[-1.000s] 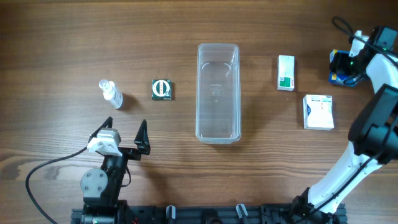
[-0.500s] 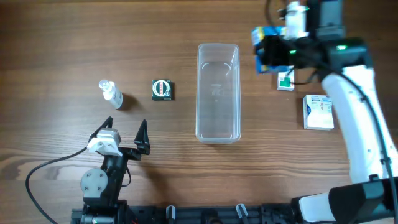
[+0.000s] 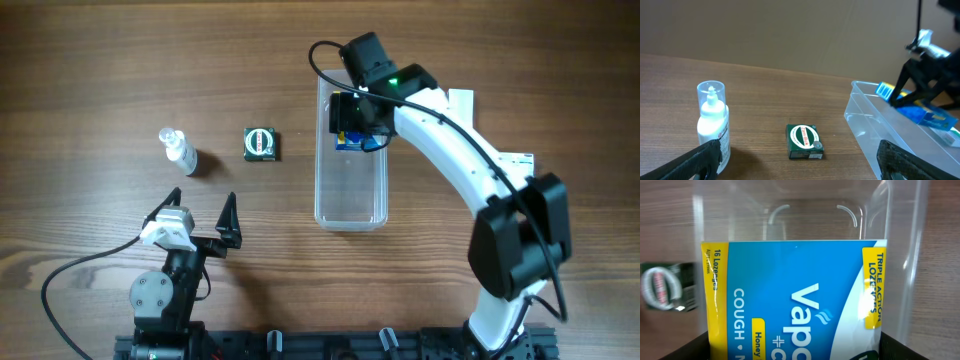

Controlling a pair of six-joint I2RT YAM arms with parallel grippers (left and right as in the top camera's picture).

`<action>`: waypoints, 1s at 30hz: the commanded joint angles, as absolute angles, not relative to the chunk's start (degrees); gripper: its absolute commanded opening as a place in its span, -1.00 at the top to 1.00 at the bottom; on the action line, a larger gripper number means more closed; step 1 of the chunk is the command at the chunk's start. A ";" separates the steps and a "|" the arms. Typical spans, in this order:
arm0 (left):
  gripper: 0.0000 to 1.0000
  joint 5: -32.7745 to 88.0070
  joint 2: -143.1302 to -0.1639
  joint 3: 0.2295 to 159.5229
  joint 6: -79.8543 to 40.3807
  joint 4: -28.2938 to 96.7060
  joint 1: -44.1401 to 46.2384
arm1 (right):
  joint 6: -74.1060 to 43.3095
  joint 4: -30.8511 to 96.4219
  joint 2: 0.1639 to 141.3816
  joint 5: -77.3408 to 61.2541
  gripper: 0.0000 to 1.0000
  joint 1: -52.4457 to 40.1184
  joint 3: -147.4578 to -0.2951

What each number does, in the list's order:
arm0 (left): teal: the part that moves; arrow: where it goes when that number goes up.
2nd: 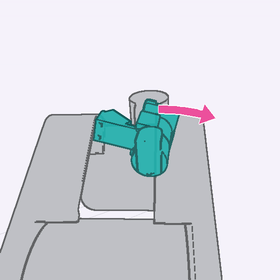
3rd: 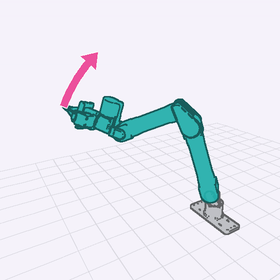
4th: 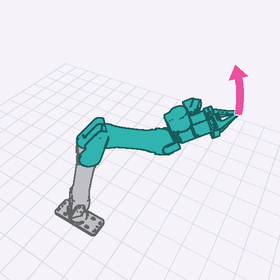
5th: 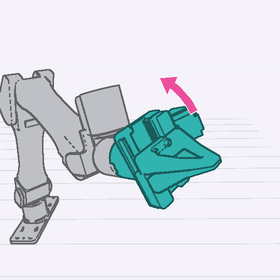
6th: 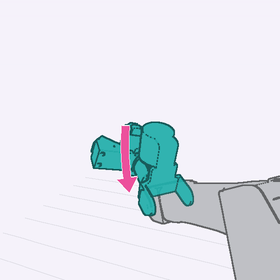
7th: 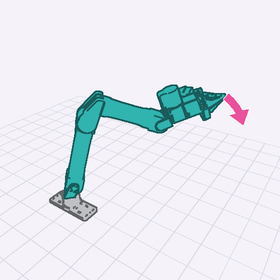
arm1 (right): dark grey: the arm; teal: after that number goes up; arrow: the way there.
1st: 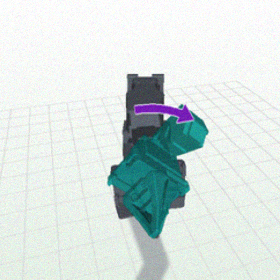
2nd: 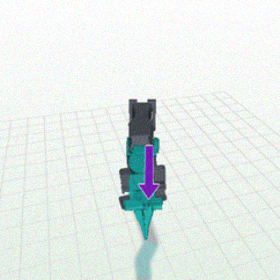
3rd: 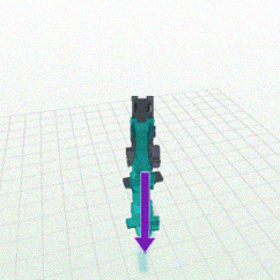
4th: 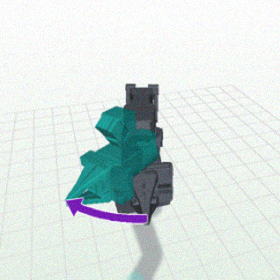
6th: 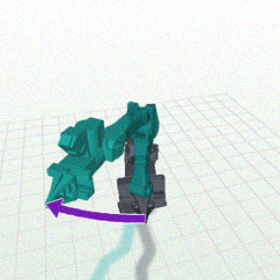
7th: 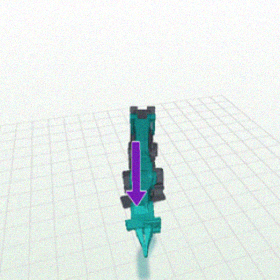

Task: Pack container
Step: 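Carry blue box with right gripper into the clear container, release, then move right gripper to the white Hansaplast box and grasp it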

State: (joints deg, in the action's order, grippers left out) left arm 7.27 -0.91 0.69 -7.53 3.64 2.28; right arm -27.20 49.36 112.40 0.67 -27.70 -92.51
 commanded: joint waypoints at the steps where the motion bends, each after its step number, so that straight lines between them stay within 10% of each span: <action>1: -0.99 6.76 -0.82 0.32 -6.20 3.84 2.11 | -28.45 47.53 115.79 3.46 -0.61 -27.79 -93.10; 20: -1.00 6.76 -0.82 0.32 -6.20 3.84 2.11 | -25.61 46.17 118.34 1.69 -0.78 -27.77 -96.79; 30: -1.00 6.76 -0.82 0.32 -6.20 3.84 2.11 | -7.31 71.61 94.15 3.14 -0.99 -10.07 -100.86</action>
